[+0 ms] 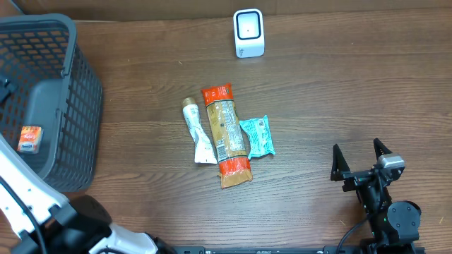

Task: Scan the item barcode
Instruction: 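Place the white tube on the table left of the orange package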

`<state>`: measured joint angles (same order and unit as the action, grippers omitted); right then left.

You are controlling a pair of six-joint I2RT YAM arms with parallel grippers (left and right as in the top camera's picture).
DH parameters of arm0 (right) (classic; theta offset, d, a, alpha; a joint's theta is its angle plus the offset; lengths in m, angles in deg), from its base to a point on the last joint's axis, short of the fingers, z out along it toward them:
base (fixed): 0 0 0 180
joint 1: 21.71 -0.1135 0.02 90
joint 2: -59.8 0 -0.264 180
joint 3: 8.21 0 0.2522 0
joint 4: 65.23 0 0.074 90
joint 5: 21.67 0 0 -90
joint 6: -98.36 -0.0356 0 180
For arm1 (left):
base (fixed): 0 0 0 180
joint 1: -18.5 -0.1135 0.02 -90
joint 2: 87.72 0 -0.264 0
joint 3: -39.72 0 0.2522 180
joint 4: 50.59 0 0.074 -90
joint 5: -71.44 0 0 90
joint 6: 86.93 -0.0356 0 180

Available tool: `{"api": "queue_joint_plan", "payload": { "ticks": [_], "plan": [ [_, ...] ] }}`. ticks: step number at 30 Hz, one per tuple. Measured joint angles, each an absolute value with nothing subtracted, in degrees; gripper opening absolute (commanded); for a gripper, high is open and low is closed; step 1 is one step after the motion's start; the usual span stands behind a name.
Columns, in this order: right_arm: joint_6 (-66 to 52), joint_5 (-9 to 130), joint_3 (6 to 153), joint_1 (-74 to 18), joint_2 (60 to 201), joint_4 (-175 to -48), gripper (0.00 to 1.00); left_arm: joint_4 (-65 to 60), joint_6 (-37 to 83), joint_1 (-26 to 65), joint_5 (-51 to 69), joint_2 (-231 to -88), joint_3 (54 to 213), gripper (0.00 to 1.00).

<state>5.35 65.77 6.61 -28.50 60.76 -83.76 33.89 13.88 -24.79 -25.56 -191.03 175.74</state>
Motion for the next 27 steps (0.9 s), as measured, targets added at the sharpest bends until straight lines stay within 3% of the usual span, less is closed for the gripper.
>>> {"api": "queue_joint_plan", "payload": {
  "ticks": [10, 18, 27],
  "plan": [
    [5.33, 65.77, 6.61, -28.5, 60.76, -83.76, 1.0, 23.64, -6.21, -25.86, -25.72, -202.77, 168.35, 0.95],
    [5.35, 65.77, 6.61, -28.5, 60.76, -83.74, 1.0, 21.19, -17.51, -25.86, -25.91, -213.54, 168.2, 0.84],
    [5.37, 65.79, 6.61, -28.5, 60.76, -83.74, 1.0, 20.95, -21.57, -25.86, -29.26, -220.56, 167.94, 0.81]
  ]
}}
